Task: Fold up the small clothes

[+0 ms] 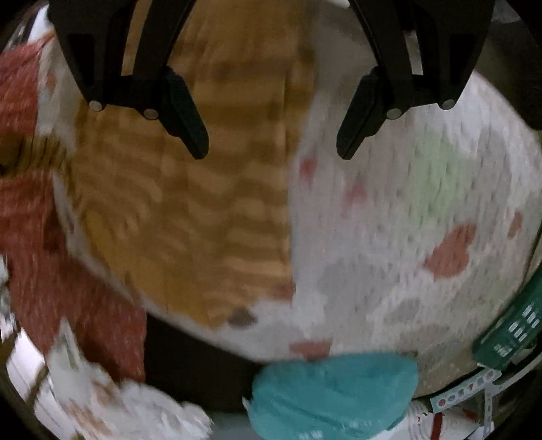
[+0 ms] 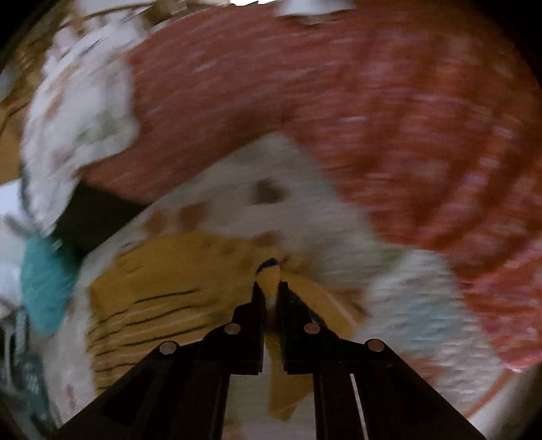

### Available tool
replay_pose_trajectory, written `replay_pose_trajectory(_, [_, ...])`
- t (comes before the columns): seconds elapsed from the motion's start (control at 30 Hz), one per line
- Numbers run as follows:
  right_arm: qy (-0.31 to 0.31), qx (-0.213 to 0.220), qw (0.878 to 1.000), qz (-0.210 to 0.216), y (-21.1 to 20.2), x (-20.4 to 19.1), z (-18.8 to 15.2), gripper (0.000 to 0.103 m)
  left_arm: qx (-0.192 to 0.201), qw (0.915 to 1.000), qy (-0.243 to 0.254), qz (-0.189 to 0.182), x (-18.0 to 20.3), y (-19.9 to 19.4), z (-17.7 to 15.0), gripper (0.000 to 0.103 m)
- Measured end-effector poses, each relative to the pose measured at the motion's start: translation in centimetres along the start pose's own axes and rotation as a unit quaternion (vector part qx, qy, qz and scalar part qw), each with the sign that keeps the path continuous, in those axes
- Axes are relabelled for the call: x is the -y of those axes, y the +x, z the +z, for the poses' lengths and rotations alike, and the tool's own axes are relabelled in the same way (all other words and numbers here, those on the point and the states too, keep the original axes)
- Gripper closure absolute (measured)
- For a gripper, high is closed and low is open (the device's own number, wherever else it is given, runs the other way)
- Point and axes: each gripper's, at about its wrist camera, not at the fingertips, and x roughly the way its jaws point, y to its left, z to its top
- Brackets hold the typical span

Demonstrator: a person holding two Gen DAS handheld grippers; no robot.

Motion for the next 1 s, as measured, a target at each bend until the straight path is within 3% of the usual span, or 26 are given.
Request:
replay_pose_trajectory(0.17, [-0.064, -0.059, 0.993, 0.08, 6.5, -14.0, -1.7, 0.096, 0.048, 0.9984, -0.028, 0.007, -1.8, 1.6, 3.8, 0.026])
replay_pose_trajectory(0.23, [-0.099, -0.083, 0.987, 0.099, 9.6, -19.7, -3.2, 0.096, 0.043, 0.9979, -0.048, -0.001, -3.6, 2.6, 4.1, 0.026])
replay_pose_trajectory(0.33, [-0.123, -0.122, 0.977, 0.124, 14.2, -26.1, -5.7, 0.096, -0.004, 0.9945, -0.102, -0.024, -6.1, 4.9, 4.5, 0.026])
replay_pose_trajectory(0.4, [-0.131, -0.144, 0.972, 0.132, 17.2, -29.1, -7.2, 0.096, -0.006, 0.9905, -0.131, -0.043, -7.4, 5.1, 5.2, 0.026])
replay_pose_trajectory(0.5, [-0.157, -0.158, 0.968, 0.114, 21.0, -32.9, -8.6, 0.095, 0.003, 0.9912, -0.127, -0.035, -8.0, 4.9, 5.6, 0.026])
replay_pose_trajectory(0.6, [-0.176, -0.167, 0.964, 0.105, 23.8, -34.7, -9.5, 0.089, 0.009, 0.9912, -0.126, -0.039, -8.3, 4.5, 5.7, 0.026])
replay_pose_trajectory(0.67, [-0.169, -0.176, 0.962, 0.124, 24.1, -34.9, -9.6, 0.075, 0.012, 0.9903, -0.132, -0.04, -8.6, 4.4, 5.9, 0.026])
replay_pose_trajectory(0.77, [-0.173, -0.171, 0.951, 0.192, 21.6, -35.8, -9.6, 0.062, 0.013, 0.9878, -0.15, -0.041, -9.7, 4.1, 5.9, 0.026])
replay_pose_trajectory(0.87, [-0.194, -0.151, 0.946, 0.211, 17.7, -36.1, -10.2, 0.046, 0.014, 0.9839, -0.175, -0.035, -11.3, 3.8, 5.8, 0.026])
replay_pose_trajectory(1.0, [-0.237, -0.181, 0.93, 0.217, 12.9, -33.7, -15.4, 0.046, 0.011, 0.9775, -0.209, -0.029, -13.4, 3.5, 5.2, 0.026])
